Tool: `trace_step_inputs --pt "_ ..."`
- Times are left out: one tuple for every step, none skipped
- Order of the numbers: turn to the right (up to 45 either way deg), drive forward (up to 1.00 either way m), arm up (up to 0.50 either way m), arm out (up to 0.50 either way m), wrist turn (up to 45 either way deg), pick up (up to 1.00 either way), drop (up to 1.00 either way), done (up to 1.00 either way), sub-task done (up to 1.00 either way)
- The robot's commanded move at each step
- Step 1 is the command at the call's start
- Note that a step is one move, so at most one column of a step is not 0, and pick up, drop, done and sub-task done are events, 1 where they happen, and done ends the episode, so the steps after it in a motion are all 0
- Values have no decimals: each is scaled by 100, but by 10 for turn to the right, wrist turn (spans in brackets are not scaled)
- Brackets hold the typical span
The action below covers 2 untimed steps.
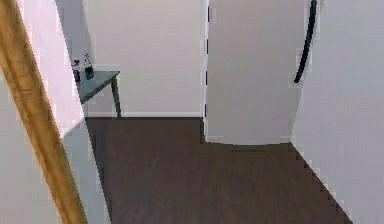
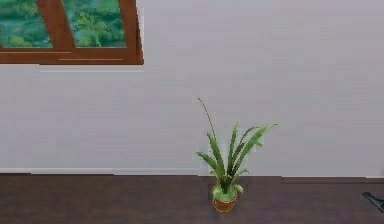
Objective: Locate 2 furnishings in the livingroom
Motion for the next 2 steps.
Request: trace_step_inputs --pt "-450 0 0 0 0 0 0 0 0" --pt "-210 0 0 0 0 0 0 0 0"
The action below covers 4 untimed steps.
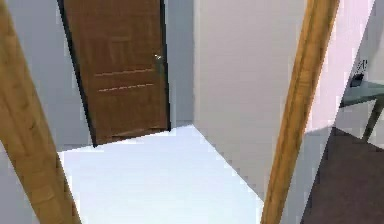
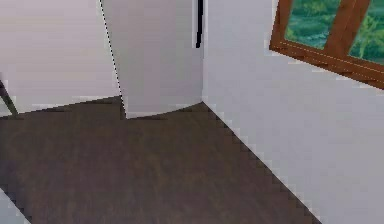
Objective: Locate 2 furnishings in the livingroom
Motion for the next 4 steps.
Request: trace_step_inputs --pt "0 80 0 0 0 0 0 0 0" --pt "-450 0 0 0 0 0 0 0 0" --pt "-270 0 0 0 0 0 0 0 0" --pt "0 100 0 0 0 0 0 0 0"
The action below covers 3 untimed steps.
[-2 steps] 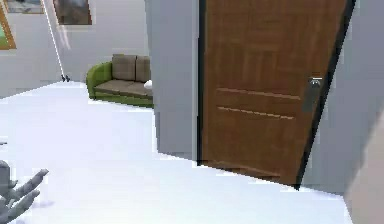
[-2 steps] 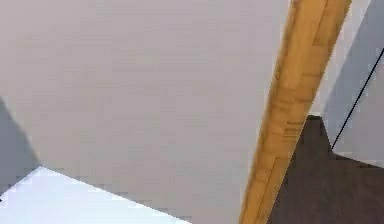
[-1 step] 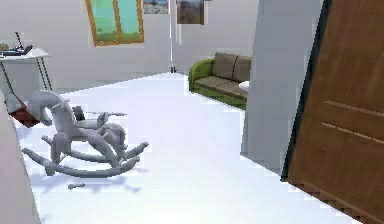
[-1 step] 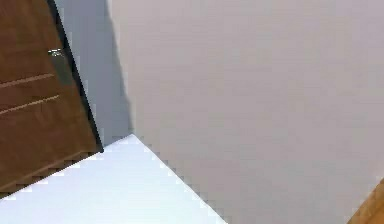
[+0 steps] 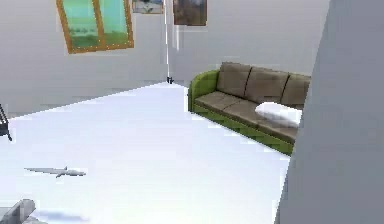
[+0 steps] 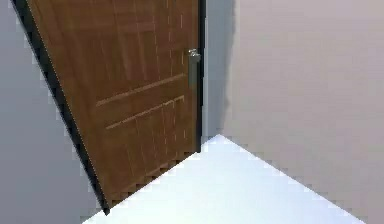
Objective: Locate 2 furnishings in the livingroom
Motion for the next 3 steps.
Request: trace_step_inputs --pt "0 100 0 0 0 0 0 0 0" --pt "0 20 0 0 0 0 0 0 0" --pt "450 0 0 0 0 0 0 0 0"
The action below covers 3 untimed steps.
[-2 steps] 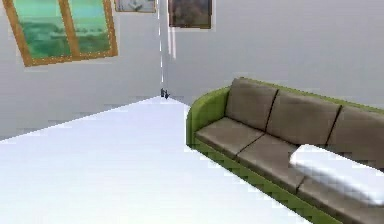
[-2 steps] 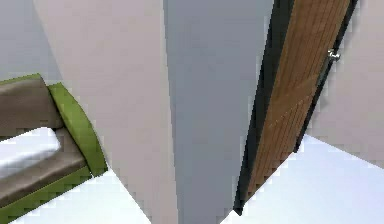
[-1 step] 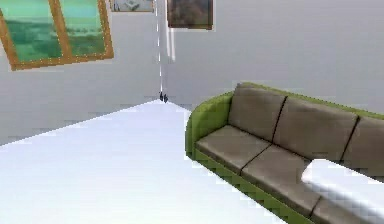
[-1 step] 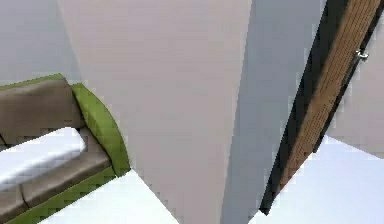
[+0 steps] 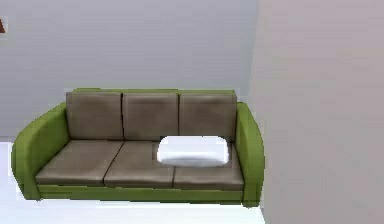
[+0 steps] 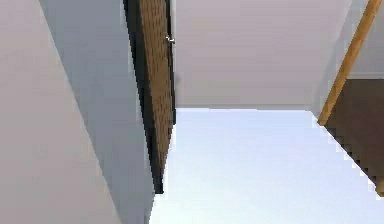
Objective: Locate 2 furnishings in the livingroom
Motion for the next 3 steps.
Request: trace_step_inputs --pt "180 0 0 0 0 0 0 0 0" --pt "0 60 0 0 0 0 0 0 0" --pt "-450 0 0 0 0 0 0 0 0"
